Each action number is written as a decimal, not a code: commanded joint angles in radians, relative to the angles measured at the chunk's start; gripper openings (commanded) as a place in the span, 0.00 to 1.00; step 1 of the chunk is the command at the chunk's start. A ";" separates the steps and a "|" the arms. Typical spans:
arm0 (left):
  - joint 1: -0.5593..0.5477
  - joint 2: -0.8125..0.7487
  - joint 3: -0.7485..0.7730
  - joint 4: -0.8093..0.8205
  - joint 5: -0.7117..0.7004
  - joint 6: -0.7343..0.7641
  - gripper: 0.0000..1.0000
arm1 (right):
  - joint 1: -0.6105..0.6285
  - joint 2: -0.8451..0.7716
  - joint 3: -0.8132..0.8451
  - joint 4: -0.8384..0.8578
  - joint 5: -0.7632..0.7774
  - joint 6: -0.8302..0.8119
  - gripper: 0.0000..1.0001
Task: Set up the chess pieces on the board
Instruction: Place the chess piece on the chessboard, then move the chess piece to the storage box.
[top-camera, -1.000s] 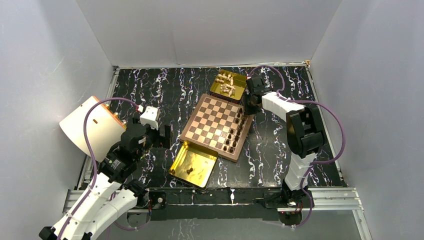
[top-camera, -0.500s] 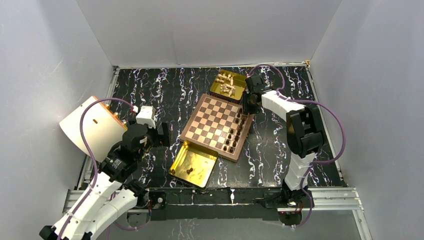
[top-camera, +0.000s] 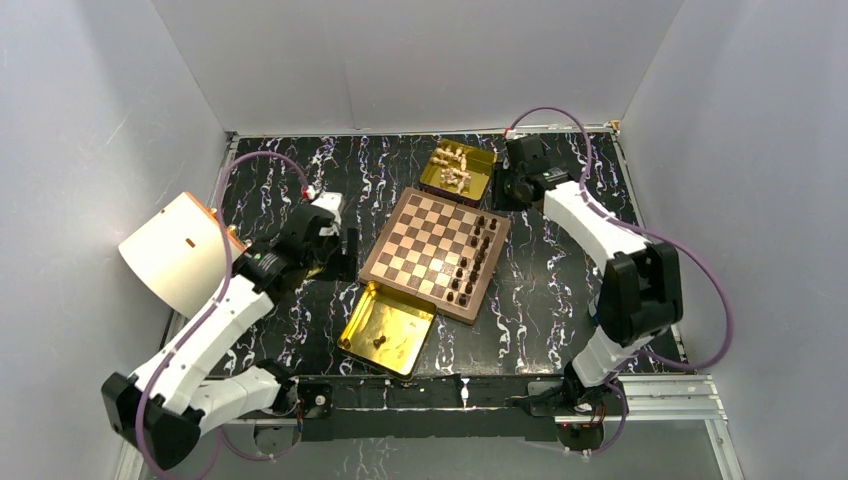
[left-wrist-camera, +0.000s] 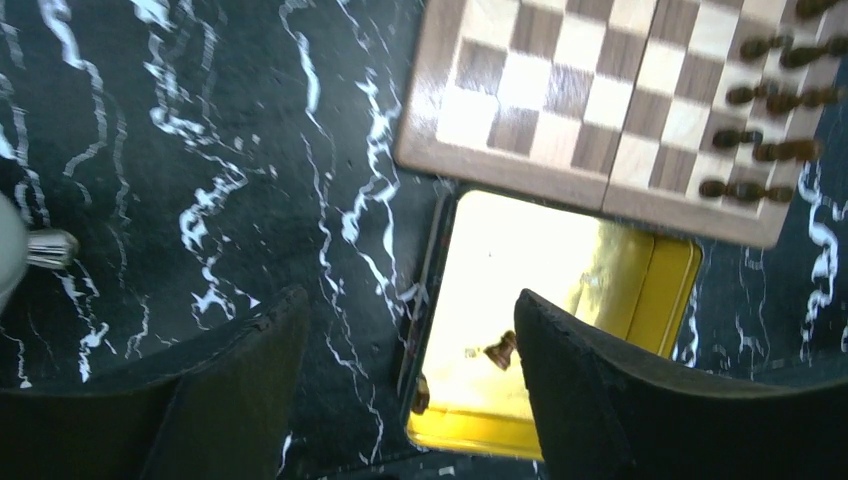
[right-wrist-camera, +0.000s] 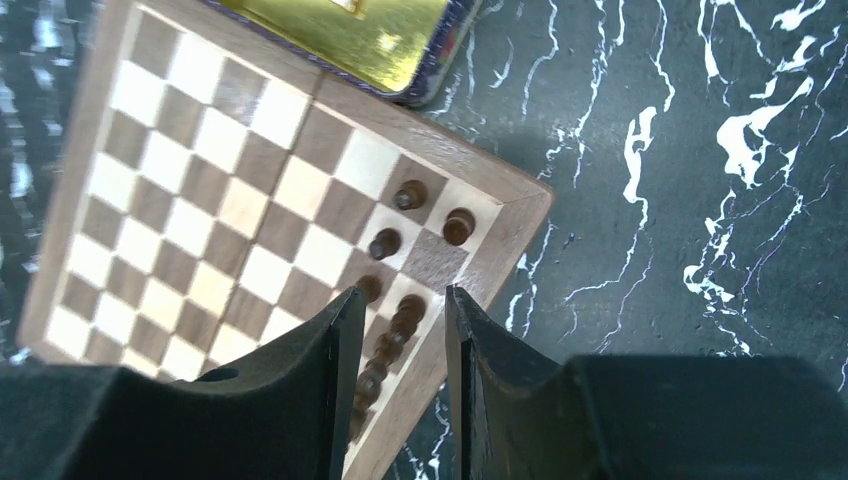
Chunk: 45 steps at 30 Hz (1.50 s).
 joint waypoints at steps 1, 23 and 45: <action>0.002 0.093 0.072 -0.138 0.165 -0.013 0.67 | -0.001 -0.141 -0.032 0.014 -0.071 0.028 0.44; -0.258 0.210 -0.030 -0.251 0.088 -0.267 0.29 | 0.000 -0.574 -0.356 0.142 -0.223 0.068 0.44; -0.331 0.459 0.083 -0.383 0.078 0.036 0.27 | 0.000 -0.613 -0.302 0.111 -0.228 0.045 0.44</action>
